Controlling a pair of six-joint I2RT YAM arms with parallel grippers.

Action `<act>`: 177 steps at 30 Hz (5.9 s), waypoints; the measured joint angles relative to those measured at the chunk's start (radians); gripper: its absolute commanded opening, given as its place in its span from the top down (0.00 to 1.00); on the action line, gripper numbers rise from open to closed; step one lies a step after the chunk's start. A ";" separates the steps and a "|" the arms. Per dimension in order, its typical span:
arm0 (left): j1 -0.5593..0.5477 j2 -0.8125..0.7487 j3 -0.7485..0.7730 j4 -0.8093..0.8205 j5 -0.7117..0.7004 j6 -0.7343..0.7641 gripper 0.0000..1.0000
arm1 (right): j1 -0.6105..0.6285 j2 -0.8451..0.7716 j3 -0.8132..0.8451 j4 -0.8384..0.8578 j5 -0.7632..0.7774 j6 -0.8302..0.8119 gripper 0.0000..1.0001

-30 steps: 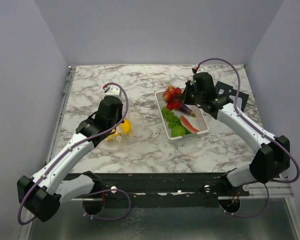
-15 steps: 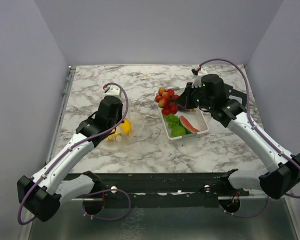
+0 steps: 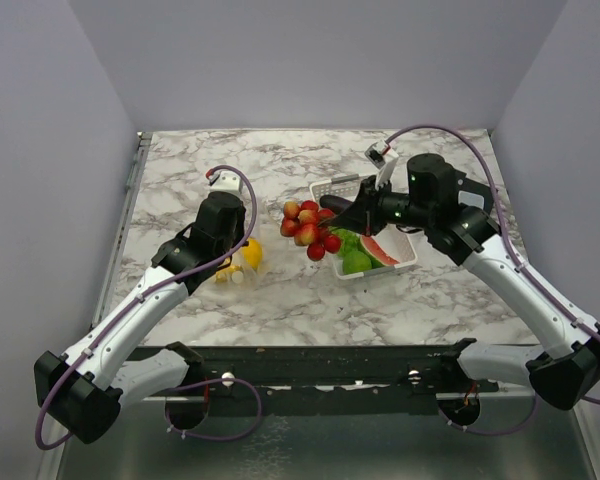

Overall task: Place the food in the zip-top bag and seal the zipper
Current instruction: Place the fake fruit in the zipper food storage bag, then adjust the zipper food storage bag at the center of the board.

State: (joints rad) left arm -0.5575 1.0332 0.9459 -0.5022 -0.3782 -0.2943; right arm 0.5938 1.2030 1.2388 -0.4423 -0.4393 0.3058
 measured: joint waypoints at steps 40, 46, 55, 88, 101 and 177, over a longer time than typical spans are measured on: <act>0.000 0.000 0.000 0.000 0.004 0.000 1.00 | 0.170 0.288 0.100 0.134 -0.046 0.015 0.99; 0.000 0.000 0.000 0.000 0.007 0.000 1.00 | 0.171 0.336 0.117 0.128 0.010 0.015 0.99; 0.000 0.000 0.000 0.000 0.015 0.000 1.00 | 0.185 0.396 0.154 0.111 0.068 0.042 0.99; 0.000 0.003 0.000 0.000 0.023 0.000 1.00 | 0.325 0.596 0.290 0.075 0.308 0.164 0.80; 0.000 0.008 0.000 0.000 0.023 0.000 1.00 | 0.337 0.484 0.133 0.113 0.322 0.166 0.50; 0.000 -0.069 0.117 -0.134 0.030 -0.026 1.00 | 0.341 0.370 0.100 0.194 0.513 0.252 0.99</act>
State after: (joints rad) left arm -0.5575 0.9642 1.0634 -0.6361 -0.3485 -0.3202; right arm 0.9352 1.5726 1.3392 -0.2481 0.0738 0.5579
